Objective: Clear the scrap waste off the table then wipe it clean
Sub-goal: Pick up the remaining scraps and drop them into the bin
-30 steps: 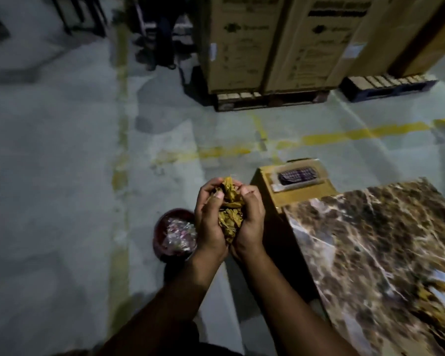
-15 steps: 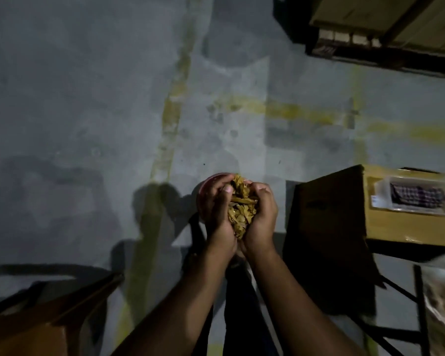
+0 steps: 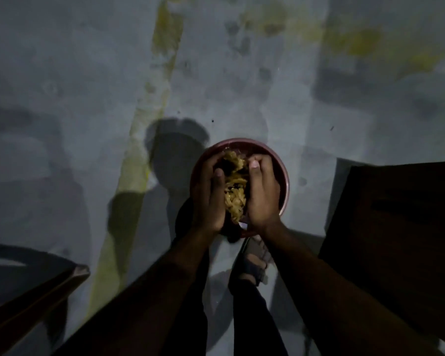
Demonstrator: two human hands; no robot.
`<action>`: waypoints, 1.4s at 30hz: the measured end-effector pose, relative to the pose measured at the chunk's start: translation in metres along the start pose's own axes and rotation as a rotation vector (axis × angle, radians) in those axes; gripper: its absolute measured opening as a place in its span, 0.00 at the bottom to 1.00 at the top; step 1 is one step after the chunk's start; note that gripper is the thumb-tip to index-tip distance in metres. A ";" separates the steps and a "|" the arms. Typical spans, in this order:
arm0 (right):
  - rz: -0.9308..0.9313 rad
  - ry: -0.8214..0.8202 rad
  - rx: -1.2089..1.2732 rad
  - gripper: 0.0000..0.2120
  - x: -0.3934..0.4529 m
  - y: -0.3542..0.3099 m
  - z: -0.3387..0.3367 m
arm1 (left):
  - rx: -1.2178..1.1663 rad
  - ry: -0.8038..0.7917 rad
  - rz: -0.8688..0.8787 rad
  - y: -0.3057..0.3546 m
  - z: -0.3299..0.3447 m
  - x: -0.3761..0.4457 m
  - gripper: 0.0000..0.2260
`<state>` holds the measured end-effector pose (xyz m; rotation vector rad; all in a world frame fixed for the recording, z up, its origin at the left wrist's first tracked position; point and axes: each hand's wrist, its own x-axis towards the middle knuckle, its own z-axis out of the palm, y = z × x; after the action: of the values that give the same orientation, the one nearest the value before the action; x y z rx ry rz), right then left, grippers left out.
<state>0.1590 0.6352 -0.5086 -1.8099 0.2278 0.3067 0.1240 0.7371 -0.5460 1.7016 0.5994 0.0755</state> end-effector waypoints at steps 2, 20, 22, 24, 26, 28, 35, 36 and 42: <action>0.020 -0.081 -0.149 0.14 0.014 0.032 -0.001 | 0.090 -0.058 0.041 -0.028 0.001 0.011 0.18; -0.061 -0.627 -1.135 0.42 0.039 0.145 -0.016 | 1.231 -0.626 0.211 -0.107 -0.001 0.013 0.35; -0.094 -0.660 -1.243 0.45 0.047 0.166 -0.015 | 1.292 -0.643 0.288 -0.123 0.005 0.015 0.36; -0.106 -0.691 -1.281 0.47 0.053 0.183 -0.012 | 1.303 -0.645 0.291 -0.138 0.013 0.018 0.39; -0.108 -0.713 -1.274 0.46 0.058 0.193 -0.009 | 1.307 -0.675 0.218 -0.148 0.020 0.025 0.44; -0.092 -0.752 -1.280 0.43 0.064 0.199 -0.008 | 1.329 -0.730 0.159 -0.156 0.026 0.034 0.47; -0.050 -0.785 -1.247 0.46 0.072 0.185 -0.003 | 1.401 -0.754 0.153 -0.150 0.027 0.046 0.48; -0.060 -0.766 -1.250 0.45 0.071 0.181 -0.004 | 1.404 -0.744 0.177 -0.145 0.025 0.044 0.49; -0.051 -0.646 -1.217 0.36 0.060 0.150 -0.013 | 1.310 -0.547 0.362 -0.122 0.004 0.028 0.45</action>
<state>0.1697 0.5842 -0.6617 -2.7378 -0.5944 1.1400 0.1075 0.7577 -0.6686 2.9104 -0.1901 -0.6405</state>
